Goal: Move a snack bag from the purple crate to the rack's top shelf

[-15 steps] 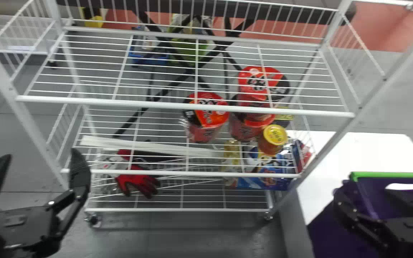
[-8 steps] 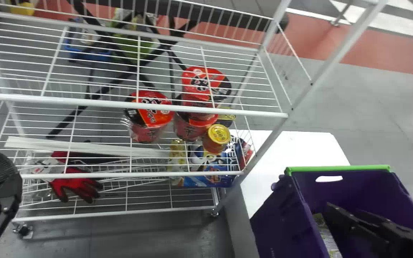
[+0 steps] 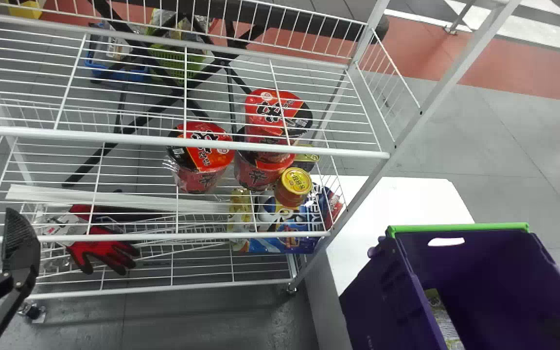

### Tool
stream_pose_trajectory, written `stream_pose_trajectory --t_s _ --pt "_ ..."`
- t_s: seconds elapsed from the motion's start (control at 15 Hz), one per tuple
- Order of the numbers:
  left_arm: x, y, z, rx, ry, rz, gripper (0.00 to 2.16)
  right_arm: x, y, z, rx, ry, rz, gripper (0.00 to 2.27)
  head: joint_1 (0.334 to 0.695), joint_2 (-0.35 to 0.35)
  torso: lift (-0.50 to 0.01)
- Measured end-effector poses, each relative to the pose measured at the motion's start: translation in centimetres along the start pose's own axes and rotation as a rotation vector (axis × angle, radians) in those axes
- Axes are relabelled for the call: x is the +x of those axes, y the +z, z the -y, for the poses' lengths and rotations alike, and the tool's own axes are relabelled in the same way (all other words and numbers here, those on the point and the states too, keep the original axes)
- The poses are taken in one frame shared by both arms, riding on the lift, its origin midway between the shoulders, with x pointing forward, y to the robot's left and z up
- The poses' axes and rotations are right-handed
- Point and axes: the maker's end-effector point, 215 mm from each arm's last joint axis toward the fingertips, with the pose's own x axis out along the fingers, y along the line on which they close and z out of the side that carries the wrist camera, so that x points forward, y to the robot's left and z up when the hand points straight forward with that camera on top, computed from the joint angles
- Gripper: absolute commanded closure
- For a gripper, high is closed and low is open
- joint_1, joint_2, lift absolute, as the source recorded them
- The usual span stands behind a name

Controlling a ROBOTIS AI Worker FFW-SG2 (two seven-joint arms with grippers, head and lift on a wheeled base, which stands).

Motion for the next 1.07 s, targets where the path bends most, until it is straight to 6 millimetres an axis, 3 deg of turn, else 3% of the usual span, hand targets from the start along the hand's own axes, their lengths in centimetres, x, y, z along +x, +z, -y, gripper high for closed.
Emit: stream_pose_trajectory --t_s 0.13,0.4,0.73,1.07 --pt "-0.2 -0.2 0.0 0.003 -0.001 -0.006 0.10 -0.2 0.7 1.9 -0.007 0.001 -0.031 0.21 0.695 -0.350 -0.457" --pt "-0.5 -0.4 -0.1 0.014 0.002 -0.017 0.10 1.3 0.7 3.1 -0.127 0.019 -0.122 0.21 0.695 -0.350 -0.457" --pt "-0.8 -0.4 -0.7 0.029 0.012 -0.020 0.10 4.4 -1.8 2.8 -0.306 0.169 -0.278 0.13 0.695 -0.350 -0.457" --pt "0.0 -0.4 -0.7 0.024 0.006 -0.017 0.10 6.3 -5.7 7.5 -0.444 0.119 -0.457 0.04 0.695 -0.350 -0.457"
